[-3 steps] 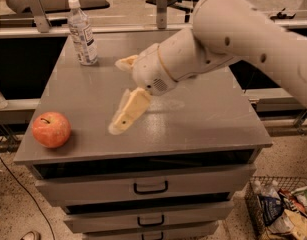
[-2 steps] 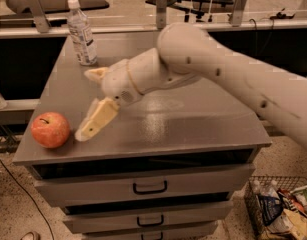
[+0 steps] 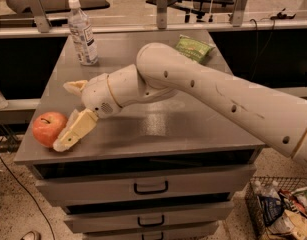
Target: Move apple near green jalapeno chip bag
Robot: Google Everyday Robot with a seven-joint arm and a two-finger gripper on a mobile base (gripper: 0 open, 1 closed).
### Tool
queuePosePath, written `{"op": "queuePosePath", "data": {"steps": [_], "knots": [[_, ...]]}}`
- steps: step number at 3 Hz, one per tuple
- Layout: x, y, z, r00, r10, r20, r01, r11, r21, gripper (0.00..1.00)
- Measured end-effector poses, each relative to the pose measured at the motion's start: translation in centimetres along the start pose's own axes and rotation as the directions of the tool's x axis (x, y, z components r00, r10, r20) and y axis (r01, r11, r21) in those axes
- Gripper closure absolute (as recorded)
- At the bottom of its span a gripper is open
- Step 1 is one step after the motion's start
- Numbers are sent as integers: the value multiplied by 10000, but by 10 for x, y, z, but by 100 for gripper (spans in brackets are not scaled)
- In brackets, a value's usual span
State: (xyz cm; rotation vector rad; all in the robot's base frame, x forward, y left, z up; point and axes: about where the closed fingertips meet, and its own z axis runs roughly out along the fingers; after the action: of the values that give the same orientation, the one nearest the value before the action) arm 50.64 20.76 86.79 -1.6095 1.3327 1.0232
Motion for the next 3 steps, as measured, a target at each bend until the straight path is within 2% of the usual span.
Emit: {"op": "queuePosePath", "data": {"steps": [1,2,3], "knots": [[-1,13,22,9994,72,328,-60,9993,-367,0],[5,21,33,9995,14,322,-3,9994,-353,19],[11,21,29,9997,16,261,-15,10000,-54,41]]}}
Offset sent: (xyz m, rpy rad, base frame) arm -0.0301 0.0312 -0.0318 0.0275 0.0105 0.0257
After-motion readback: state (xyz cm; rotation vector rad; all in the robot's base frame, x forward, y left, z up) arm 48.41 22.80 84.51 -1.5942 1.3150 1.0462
